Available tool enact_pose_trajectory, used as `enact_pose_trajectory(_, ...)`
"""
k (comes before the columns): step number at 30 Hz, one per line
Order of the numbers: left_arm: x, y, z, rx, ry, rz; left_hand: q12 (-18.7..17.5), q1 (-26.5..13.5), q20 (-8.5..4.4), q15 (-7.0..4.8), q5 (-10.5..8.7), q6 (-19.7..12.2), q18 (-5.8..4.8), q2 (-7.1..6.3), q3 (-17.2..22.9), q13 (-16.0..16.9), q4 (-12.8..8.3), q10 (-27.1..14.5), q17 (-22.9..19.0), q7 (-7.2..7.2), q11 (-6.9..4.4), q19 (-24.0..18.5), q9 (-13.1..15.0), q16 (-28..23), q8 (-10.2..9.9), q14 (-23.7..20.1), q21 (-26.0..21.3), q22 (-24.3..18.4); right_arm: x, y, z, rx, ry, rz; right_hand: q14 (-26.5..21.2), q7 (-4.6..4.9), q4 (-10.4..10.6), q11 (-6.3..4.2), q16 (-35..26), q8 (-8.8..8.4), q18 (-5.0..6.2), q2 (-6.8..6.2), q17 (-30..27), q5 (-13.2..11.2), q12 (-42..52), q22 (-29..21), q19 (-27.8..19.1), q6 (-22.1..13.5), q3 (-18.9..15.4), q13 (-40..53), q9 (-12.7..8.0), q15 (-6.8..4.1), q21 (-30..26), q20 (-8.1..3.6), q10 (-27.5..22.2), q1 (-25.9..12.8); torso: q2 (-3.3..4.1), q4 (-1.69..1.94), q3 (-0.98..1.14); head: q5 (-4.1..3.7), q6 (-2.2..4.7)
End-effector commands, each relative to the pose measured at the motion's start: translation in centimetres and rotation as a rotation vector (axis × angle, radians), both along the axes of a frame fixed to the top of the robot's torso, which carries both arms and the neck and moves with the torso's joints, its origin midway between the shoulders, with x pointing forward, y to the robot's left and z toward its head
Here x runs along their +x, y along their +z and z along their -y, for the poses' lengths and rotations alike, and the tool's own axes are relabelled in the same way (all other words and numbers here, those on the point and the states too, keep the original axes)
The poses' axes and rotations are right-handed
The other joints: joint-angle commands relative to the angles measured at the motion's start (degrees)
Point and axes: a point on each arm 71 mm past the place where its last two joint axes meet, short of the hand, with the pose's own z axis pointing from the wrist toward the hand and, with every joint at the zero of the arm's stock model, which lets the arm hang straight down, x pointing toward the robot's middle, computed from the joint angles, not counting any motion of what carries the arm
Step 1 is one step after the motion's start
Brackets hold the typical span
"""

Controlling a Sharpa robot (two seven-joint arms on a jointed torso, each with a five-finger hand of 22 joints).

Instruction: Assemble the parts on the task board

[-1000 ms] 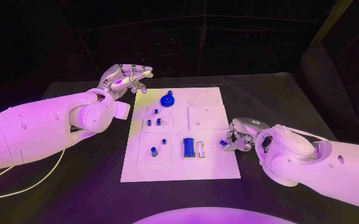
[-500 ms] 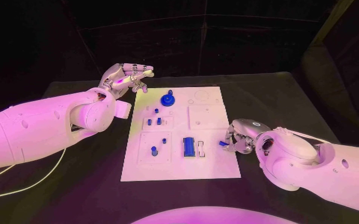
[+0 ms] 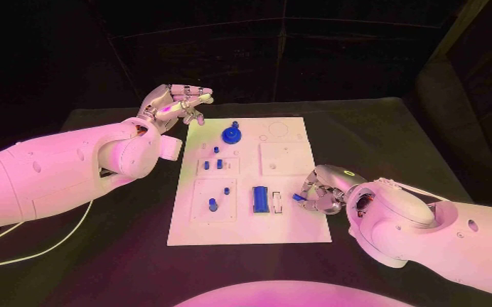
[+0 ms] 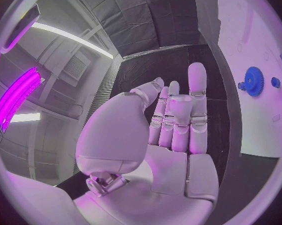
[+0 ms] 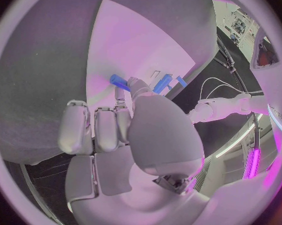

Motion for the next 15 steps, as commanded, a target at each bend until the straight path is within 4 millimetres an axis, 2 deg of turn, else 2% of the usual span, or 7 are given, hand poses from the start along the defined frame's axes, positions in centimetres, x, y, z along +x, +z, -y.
enact_pose_trajectory(1,0.0,0.2,0.1,-0.005,0.005,0.019,0.4,0.16,0.09,-0.11,0.22,-0.2,0.8,0.3,-0.01,-0.09,-0.31,-0.42,0.01,-0.25,-0.16,0.2,0.0,0.28,0.13,-0.2,-0.39,-0.08,0.0,0.4,-0.5,0.081,-0.022,0.014,1.95,0.0,0.07,0.12,0.41,-0.33,-1.1,-0.65,0.1,0.17,0.26,0.03,0.27,0.62,0.56,1.77,-0.01,0.23,0.25,0.02,0.45,0.04,0.01,0.08,-0.01,0.23,-0.1)
enact_pose_trajectory(6,-0.1,0.3,0.1,-0.005,0.005,0.019,0.4,0.16,0.09,-0.11,0.22,-0.2,0.8,0.3,-0.01,-0.09,-0.31,-0.42,0.01,-0.25,-0.16,0.2,0.0,0.28,0.13,-0.2,-0.39,-0.08,0.0,0.4,-1.1,0.11,-0.021,0.016,1.96,-0.04,0.13,0.08,0.45,-0.41,-1.07,-0.85,0.16,0.02,0.37,-0.07,0.24,0.85,0.99,1.85,-0.03,0.21,0.2,0.01,0.55,-0.21,-0.09,0.1,0.02,0.38,-0.22)
enact_pose_trajectory(13,-0.1,0.3,0.1,-0.006,0.004,0.019,0.39,0.18,0.09,-0.11,0.21,-0.24,0.8,0.28,-0.01,-0.1,-0.33,-0.47,-0.05,-0.22,-0.14,0.22,0.0,0.27,0.12,-0.2,-0.4,-0.09,0.2,0.1,-1.9,0.121,-0.015,-0.005,1.97,-0.23,0.62,-0.06,0.51,-0.53,-1.03,-1.36,0.26,-0.59,0.56,-0.19,0.23,1.64,1.87,2.01,0.02,0.1,0.13,-0.07,0.76,-1.52,-0.1,-0.09,0.0,0.62,-0.32)
enact_pose_trajectory(15,-0.1,0.3,0.1,-0.006,0.003,0.019,0.39,0.14,0.09,-0.1,0.2,-0.27,0.8,0.27,-0.04,-0.1,-0.3,-0.49,-0.03,-0.2,-0.12,0.23,-0.01,0.29,0.11,-0.19,-0.4,-0.09,0.3,0.0,-2.2,0.116,-0.007,-0.018,1.96,-0.43,1.25,-0.17,0.51,-0.55,-1.06,-1.62,0.24,1.59,0.62,-0.07,0.32,2.12,1.8,2.06,0.08,0.03,0.19,-0.13,0.9,-2.84,-0.08,-0.08,0.01,0.64,-0.35)
